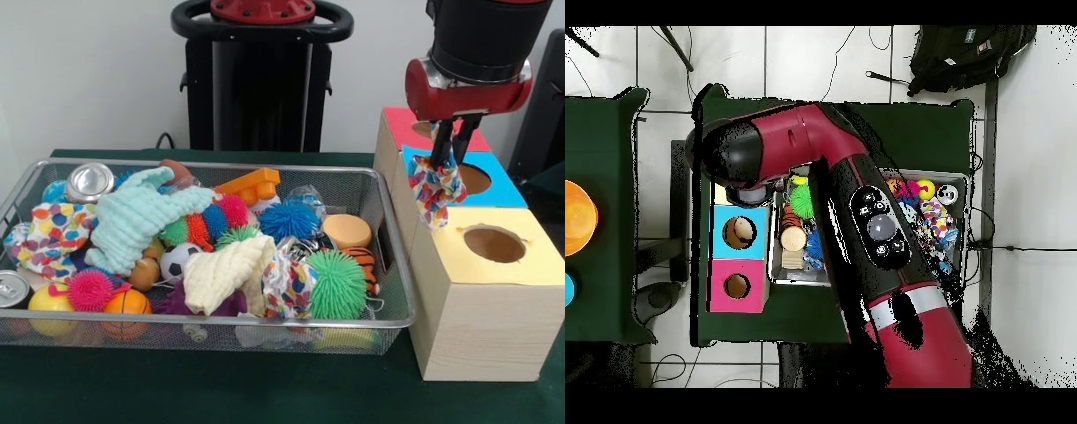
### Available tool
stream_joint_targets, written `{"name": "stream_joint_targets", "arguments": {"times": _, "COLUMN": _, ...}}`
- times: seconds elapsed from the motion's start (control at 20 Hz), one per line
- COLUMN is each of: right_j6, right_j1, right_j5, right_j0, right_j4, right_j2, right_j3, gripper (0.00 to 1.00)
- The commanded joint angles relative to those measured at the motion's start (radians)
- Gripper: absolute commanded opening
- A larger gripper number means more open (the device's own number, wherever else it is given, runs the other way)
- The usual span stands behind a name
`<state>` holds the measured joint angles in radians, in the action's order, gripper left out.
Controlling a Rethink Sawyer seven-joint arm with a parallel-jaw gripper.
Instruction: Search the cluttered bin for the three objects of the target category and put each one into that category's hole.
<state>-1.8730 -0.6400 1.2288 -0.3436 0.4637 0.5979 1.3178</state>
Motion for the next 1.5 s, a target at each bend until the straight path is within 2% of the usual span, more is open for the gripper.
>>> {"name": "stream_joint_targets", "arguments": {"times": 0.05, "right_j6": 0.084, "right_j1": -0.01, "right_j5": -0.098, "right_j0": -0.014, "right_j4": -0.009, "right_j2": 0.018, "right_j3": 0.144, "gripper": 0.0}}
{"name": "stream_joint_targets", "arguments": {"times": 1.05, "right_j6": 0.059, "right_j1": -0.013, "right_j5": -0.187, "right_j0": 0.021, "right_j4": -0.012, "right_j2": 0.022, "right_j3": 0.201, "gripper": 0.0}}
{"name": "stream_joint_targets", "arguments": {"times": 1.5, "right_j6": 0.063, "right_j1": -0.007, "right_j5": -0.176, "right_j0": 0.028, "right_j4": -0.029, "right_j2": 0.022, "right_j3": 0.186, "gripper": 0.0}}
